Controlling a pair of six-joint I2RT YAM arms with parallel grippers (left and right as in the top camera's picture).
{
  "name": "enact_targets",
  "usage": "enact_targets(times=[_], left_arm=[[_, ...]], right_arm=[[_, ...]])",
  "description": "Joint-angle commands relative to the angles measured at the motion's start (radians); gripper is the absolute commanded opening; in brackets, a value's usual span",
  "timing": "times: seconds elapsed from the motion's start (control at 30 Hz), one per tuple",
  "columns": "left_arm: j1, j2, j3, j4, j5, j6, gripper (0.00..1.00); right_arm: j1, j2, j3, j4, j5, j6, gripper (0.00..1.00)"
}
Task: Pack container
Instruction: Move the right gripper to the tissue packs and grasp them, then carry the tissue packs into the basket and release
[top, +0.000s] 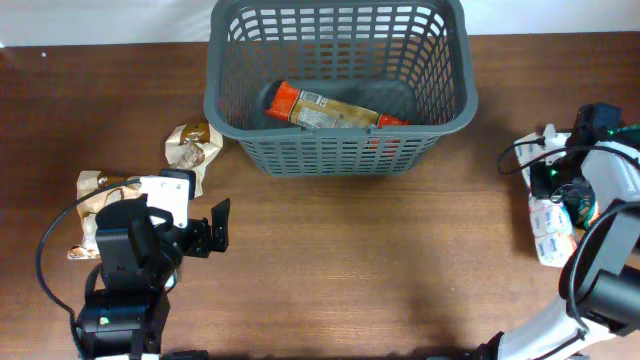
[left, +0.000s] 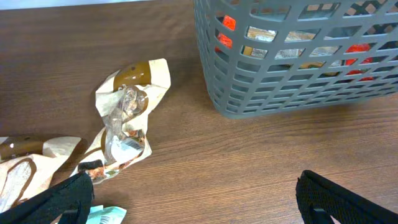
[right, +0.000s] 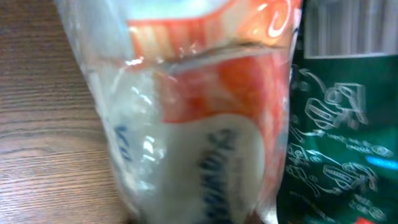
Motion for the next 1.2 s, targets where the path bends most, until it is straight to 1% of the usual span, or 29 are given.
enact_targets(times=[0.0,0.2,0.33,0.5,0.6,0.73,0.83,0.93,1.1,1.17], left_arm=[[0.001,0.002,0.008,-0.003,-0.008,0.02,0.99],[0.001,0.002,0.008,-0.003,-0.008,0.02,0.99],[0.001,0.002,0.008,-0.003,-0.008,0.02,0.99],[0.001,0.002,0.008,-0.003,-0.008,0.019,0.99],[0.001,0.002,0.008,-0.003,-0.008,0.02,0.99],[0.001,0.002,0.008,-0.003,-0.008,0.019,0.99],[0.001,0.002,0.008,-0.003,-0.008,0.02,0.99],[0.001,0.002,0.008,-0.003,-0.008,0.02,0.99],[0.001,0.002,0.008,-0.003,-0.008,0.02,0.99],[0.001,0.002,0.008,-0.003,-0.008,0.02,0.99]], right_arm=[[-0.005,0.046,-0.047,0.011,-0.034,0.053,0.04],[-0.003,0.041,-0.028,0.008,-0.145,0.062,0.04],[0.0,0.018,0.086,-0.044,-0.219,0.124,0.04],[0.031,-0.027,0.391,-0.17,-0.291,0.14,0.04],[0.061,-0.043,0.619,-0.205,-0.326,0.189,0.04],[0.112,-0.043,0.895,-0.233,-0.399,0.19,0.04],[0.162,-0.043,1.062,-0.203,-0.479,0.19,0.04],[0.224,-0.043,1.163,-0.119,-0.584,0.19,0.03],[0.372,-0.034,1.18,0.084,-0.798,0.19,0.04],[0.434,-0.017,1.174,0.111,-0.841,0.19,0.04]])
